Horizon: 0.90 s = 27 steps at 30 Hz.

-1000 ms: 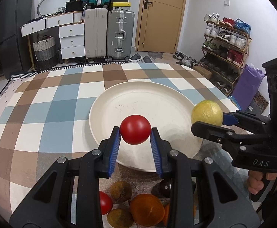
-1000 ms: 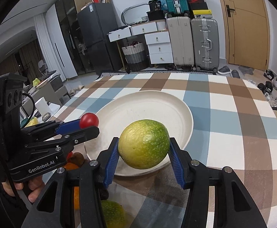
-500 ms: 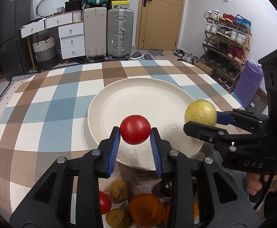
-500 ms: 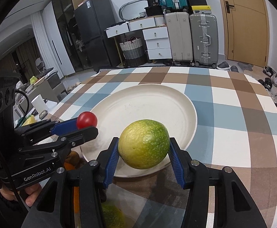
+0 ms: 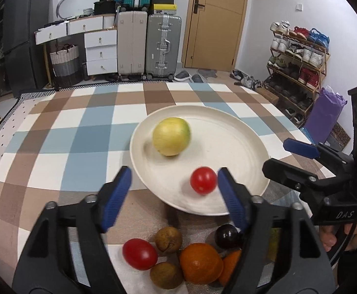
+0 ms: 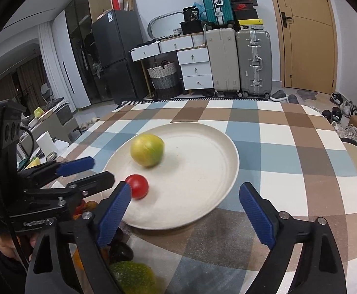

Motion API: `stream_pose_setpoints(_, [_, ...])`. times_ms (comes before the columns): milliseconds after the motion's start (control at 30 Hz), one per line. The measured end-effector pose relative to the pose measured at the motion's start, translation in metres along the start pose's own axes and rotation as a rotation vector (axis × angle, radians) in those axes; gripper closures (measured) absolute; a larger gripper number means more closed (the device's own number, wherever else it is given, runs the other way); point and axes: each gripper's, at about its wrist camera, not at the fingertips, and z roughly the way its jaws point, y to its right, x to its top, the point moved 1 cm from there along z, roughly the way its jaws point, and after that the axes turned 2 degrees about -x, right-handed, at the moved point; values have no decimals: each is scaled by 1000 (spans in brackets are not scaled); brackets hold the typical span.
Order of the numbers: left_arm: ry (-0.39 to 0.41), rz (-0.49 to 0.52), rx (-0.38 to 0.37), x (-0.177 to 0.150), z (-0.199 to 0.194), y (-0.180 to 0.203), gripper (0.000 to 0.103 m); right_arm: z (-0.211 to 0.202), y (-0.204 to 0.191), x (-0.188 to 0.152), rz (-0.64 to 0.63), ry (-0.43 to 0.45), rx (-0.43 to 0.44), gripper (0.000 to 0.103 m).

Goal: Organize fruits
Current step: 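Withdraw both grippers and grasp the second green citrus with the right gripper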

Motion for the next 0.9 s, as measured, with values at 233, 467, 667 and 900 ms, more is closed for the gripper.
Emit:
stream_pose_setpoints(233, [31, -15, 23, -2, -15, -8, 1, -9, 4, -1, 9, 32, -4, 0])
stream_pose_setpoints(467, [53, -27, 24, -8, -34, -15, 1, -21, 3, -7, -2, 49, 7, 0])
stream_pose_setpoints(667, [52, -23, 23, -20, -49, -17, 1, -31, 6, -8, 27, 64, 16, 0])
stream_pose_setpoints(900, [52, -16, 18, -36, -69, -17, 1, -47, 0, -22, 15, 43, 56, 0])
